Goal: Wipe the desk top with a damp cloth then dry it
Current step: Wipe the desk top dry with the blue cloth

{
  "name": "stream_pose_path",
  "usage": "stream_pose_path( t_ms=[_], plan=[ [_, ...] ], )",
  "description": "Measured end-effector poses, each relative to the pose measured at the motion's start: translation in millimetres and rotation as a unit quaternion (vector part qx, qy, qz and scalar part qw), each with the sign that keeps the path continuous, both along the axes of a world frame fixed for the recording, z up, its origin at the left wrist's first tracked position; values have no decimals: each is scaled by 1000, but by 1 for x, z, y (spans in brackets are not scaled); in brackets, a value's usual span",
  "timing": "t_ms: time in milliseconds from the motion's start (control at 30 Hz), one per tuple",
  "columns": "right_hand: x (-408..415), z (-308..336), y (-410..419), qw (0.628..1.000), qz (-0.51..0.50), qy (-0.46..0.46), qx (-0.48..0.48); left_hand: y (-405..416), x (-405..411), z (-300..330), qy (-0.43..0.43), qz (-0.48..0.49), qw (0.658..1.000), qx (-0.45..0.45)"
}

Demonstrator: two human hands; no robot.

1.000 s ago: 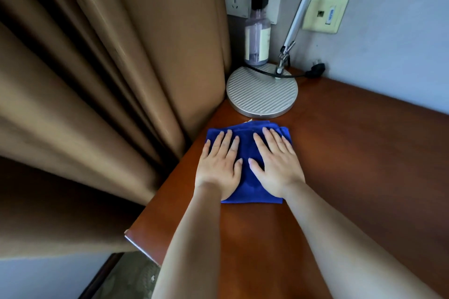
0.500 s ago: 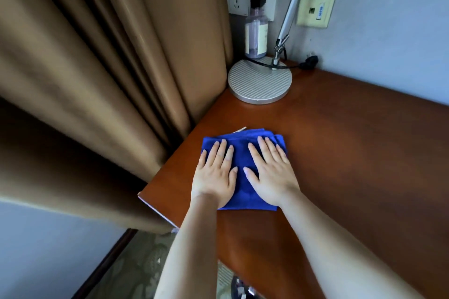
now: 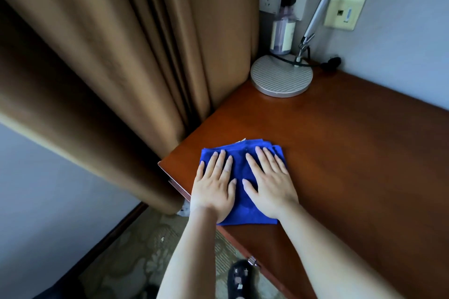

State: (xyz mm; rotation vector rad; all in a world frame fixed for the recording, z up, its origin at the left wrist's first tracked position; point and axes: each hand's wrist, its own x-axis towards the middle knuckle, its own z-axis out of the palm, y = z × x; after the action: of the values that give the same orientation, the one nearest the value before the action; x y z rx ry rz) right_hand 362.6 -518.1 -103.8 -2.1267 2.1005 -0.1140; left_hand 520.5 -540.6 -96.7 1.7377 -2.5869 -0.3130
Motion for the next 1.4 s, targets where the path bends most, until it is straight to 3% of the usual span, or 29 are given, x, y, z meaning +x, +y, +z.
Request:
stream_pose_path(
  t_ms=[167, 733, 1400],
  plan=[
    [-2, 5, -39, 999, 43, 2, -12, -30, -2, 1, 0, 28, 1000, 2],
    [-6, 5, -163, 1000, 19, 5, -10, -153, -12, -3, -4, 30, 999, -14],
    [12, 3, -20, 992, 126, 8, 1, 23, 9, -2, -10, 143, 990, 1]
  ],
)
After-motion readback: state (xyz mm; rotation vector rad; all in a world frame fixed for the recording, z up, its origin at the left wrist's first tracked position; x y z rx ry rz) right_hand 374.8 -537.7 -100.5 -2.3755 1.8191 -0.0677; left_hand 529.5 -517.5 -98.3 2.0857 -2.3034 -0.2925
